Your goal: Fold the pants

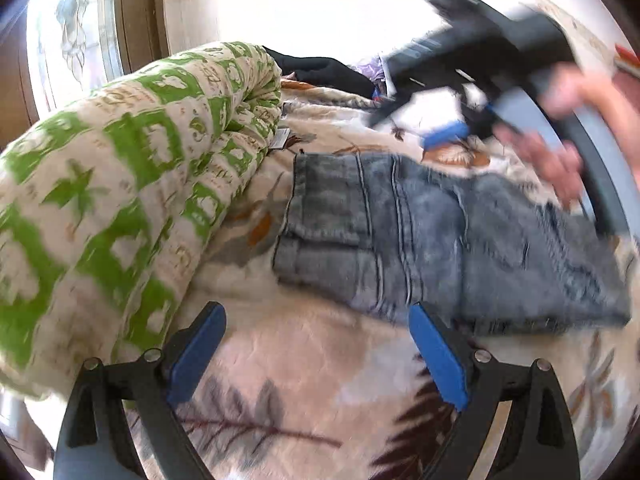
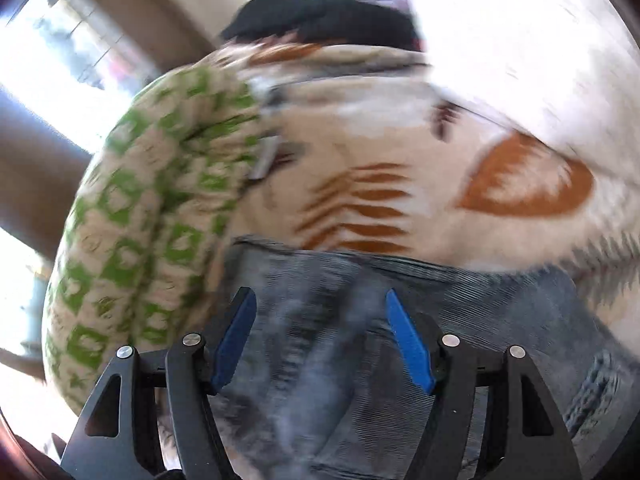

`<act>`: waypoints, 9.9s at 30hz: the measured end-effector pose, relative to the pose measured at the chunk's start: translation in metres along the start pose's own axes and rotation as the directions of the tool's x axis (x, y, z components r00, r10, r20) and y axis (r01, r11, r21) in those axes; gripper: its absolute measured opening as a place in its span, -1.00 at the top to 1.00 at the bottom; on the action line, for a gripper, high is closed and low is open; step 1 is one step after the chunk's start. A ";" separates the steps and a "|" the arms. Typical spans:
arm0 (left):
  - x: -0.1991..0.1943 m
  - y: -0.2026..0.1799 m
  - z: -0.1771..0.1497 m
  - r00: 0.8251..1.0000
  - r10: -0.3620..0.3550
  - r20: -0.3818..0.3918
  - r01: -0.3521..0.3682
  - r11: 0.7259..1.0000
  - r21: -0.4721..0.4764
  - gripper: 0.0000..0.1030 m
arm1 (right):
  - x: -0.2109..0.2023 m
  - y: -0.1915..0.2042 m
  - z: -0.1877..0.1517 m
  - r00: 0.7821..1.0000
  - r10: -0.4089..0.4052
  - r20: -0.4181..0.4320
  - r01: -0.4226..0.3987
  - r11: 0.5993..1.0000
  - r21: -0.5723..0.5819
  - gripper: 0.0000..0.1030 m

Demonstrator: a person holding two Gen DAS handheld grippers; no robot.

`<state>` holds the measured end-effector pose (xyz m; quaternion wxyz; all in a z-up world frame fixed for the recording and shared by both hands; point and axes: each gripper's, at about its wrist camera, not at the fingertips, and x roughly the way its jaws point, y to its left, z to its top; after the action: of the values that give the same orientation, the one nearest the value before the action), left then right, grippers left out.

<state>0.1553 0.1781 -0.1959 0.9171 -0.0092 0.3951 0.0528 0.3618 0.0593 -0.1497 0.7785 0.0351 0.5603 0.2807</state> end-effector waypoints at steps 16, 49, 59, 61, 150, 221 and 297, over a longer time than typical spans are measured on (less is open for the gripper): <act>-0.002 0.002 0.001 0.998 0.054 0.045 -0.046 0.987 -0.153 -0.88 | 0.101 0.078 0.037 0.987 -0.063 -0.151 0.021 0.964 -0.265 -0.33; -0.032 0.019 0.028 0.946 -0.183 0.269 0.245 0.945 -0.218 -0.91 | -0.033 -0.013 -0.009 0.982 0.049 0.182 -0.023 0.990 -0.141 0.74; -0.033 -0.016 0.042 0.900 -0.337 0.276 0.370 0.926 -0.075 -0.92 | -0.103 -0.097 -0.051 0.952 -0.009 0.306 -0.004 0.999 0.043 0.74; -0.034 -0.020 0.044 0.890 -0.366 0.270 0.397 0.915 -0.069 -0.92 | -0.118 -0.119 -0.061 0.946 -0.030 0.324 0.003 0.997 0.084 0.74; 0.052 -0.235 0.127 0.973 -0.232 -0.019 0.225 0.914 0.337 -1.00 | -0.199 -0.265 -0.198 0.791 0.046 0.610 -0.413 0.775 0.478 -0.36; -0.073 -0.172 0.050 0.952 -0.255 0.169 0.193 0.929 0.315 -0.99 | -0.224 -0.141 -0.290 0.764 -0.473 0.440 0.346 0.875 0.339 -0.59; 0.079 -0.189 0.074 0.650 -0.705 -0.283 0.732 0.681 -0.017 0.07 | -0.143 -0.263 -0.222 0.937 0.028 0.348 -0.221 0.818 0.531 0.30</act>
<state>0.2819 0.0015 -0.2070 0.7999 -0.1266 0.4807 -0.3361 0.2373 -0.2871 -0.2068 0.7944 0.3454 0.4783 0.1445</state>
